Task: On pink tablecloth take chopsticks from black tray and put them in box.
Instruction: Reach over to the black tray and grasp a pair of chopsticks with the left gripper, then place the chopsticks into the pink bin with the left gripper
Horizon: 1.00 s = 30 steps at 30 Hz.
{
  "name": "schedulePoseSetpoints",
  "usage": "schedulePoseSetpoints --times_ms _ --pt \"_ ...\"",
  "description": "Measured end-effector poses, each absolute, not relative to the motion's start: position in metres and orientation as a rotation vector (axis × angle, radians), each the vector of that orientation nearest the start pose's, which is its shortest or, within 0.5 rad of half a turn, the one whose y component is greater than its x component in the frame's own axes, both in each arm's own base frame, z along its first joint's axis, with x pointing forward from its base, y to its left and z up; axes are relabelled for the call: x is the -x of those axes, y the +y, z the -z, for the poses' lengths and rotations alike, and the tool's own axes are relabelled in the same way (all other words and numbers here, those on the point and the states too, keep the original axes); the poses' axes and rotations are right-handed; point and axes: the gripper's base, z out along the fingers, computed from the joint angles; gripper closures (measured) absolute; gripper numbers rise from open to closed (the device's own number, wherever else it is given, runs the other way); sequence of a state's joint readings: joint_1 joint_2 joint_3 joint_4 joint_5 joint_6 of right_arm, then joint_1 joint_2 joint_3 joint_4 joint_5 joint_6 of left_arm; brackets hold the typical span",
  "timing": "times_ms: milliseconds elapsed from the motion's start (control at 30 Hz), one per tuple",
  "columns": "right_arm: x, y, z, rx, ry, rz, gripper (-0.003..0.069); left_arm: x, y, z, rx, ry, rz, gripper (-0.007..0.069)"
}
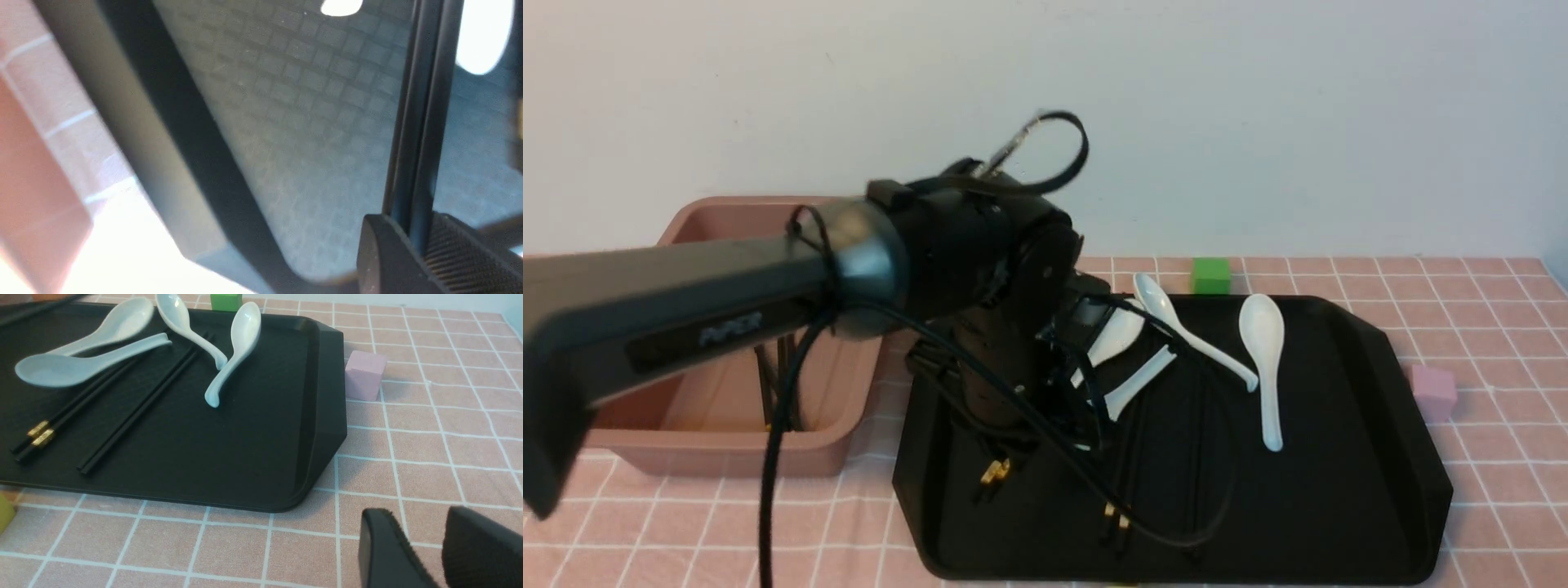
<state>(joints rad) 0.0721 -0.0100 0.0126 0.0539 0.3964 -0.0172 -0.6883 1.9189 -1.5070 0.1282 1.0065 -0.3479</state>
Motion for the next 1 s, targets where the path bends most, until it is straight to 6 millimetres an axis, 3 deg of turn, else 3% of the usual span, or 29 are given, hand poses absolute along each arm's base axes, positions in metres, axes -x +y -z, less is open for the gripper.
schedulePoseSetpoints --times_ms 300,333,400,433,533,700,867,1000 --pt "-0.052 0.006 -0.174 0.052 1.882 -0.090 0.0419 -0.294 -0.228 -0.290 -0.540 2.723 0.120 0.0501" --pt "-0.052 0.006 -0.174 0.052 1.882 -0.090 0.0419 -0.292 -0.216 -0.306 -0.511 2.691 0.115 0.0501" --pt "-0.052 0.006 -0.174 0.052 1.882 -0.090 0.0419 -0.293 -0.204 -0.314 -0.469 2.676 0.109 0.0501" --pt "-0.052 0.006 -0.174 0.052 1.882 -0.090 0.0419 -0.296 -0.182 -0.320 -0.384 2.678 0.081 0.0501" --pt "-0.052 0.006 -0.174 0.052 1.882 -0.090 0.0419 -0.305 -0.142 -0.320 -0.226 2.699 0.032 0.0501" --pt "-0.052 0.006 -0.174 0.052 1.882 -0.090 0.0419 -0.324 -0.080 -0.301 0.063 2.731 0.002 0.0501" --pt "-0.052 0.006 -0.174 0.052 1.882 -0.090 0.0419 -0.342 -0.055 -0.287 0.173 2.699 0.005 0.0501" --pt "-0.052 0.006 -0.174 0.052 1.882 -0.090 0.0419 -0.355 -0.055 -0.269 0.172 2.696 0.002 0.0501"
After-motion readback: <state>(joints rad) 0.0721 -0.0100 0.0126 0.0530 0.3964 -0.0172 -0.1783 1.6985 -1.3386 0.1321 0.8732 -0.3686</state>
